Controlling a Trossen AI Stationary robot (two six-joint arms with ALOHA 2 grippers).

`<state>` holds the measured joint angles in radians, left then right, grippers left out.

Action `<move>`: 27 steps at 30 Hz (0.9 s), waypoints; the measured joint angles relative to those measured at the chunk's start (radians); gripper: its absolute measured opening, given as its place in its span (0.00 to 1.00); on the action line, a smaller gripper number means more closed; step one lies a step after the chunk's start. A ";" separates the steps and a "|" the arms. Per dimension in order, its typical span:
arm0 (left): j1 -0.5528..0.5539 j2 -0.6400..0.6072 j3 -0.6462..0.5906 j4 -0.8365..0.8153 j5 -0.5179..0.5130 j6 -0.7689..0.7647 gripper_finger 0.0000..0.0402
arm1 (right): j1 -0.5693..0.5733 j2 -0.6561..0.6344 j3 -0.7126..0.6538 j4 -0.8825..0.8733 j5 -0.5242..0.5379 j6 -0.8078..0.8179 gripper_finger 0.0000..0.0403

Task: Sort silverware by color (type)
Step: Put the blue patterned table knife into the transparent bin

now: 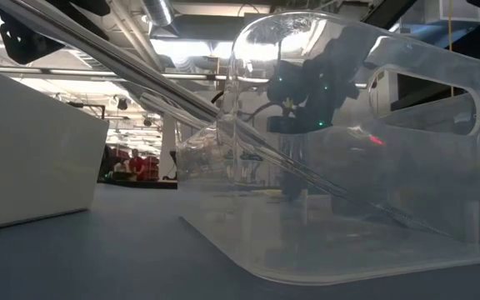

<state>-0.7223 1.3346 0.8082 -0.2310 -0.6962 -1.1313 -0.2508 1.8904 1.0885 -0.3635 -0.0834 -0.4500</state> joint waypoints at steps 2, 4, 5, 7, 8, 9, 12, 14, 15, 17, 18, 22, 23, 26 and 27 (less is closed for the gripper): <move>0.000 0.000 0.000 0.000 -0.002 0.000 0.30 | 0.000 0.000 0.000 -0.001 -0.005 0.000 0.30; 0.000 0.000 0.000 0.000 -0.002 0.000 0.30 | 0.001 0.001 0.000 -0.003 -0.005 0.000 0.27; 0.000 0.000 0.000 0.000 -0.003 0.000 0.30 | 0.001 0.001 -0.001 -0.003 -0.005 0.000 0.25; 0.000 0.000 0.000 0.000 -0.002 0.000 0.30 | 0.001 0.001 -0.001 -0.003 -0.004 0.000 0.23; 0.000 0.000 0.000 0.000 -0.002 0.000 0.30 | 0.001 0.001 -0.001 -0.003 -0.004 0.000 0.21; 0.000 0.000 0.000 0.000 -0.003 0.000 0.30 | 0.001 0.001 -0.002 -0.003 -0.003 0.000 0.20; 0.000 0.000 0.000 0.000 -0.012 0.000 0.30 | 0.001 0.002 -0.002 -0.004 0.000 0.000 0.17; 0.000 0.000 0.000 0.000 -0.025 0.000 0.30 | 0.001 0.002 -0.002 -0.004 0.000 0.000 0.14; 0.000 0.000 0.000 0.000 -0.029 0.000 0.30 | 0.001 0.002 -0.002 -0.004 0.000 0.000 0.13; 0.000 0.000 0.000 0.000 -0.032 0.007 0.30 | 0.001 0.002 -0.002 -0.003 0.000 0.000 0.11; 0.000 0.000 0.000 0.000 -0.032 0.011 0.30 | 0.001 0.002 -0.002 -0.003 0.001 0.000 0.10; 0.000 0.000 0.000 0.000 -0.040 0.015 0.30 | 0.001 0.002 -0.002 -0.003 0.002 -0.001 0.06; 0.000 0.000 0.000 0.000 -0.045 0.016 0.30 | 0.001 0.003 -0.002 -0.004 0.002 -0.001 0.06; 0.000 0.000 0.000 0.000 -0.046 0.016 0.30 | 0.001 0.003 -0.002 -0.003 0.002 -0.001 0.04; 0.000 0.000 0.000 0.000 -0.046 0.016 0.30 | 0.001 0.003 -0.002 -0.003 0.002 -0.001 0.04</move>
<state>-0.7223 1.3350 0.8078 -0.2310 -0.7425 -1.1152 -0.2500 1.8935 1.0863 -0.3668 -0.0811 -0.4507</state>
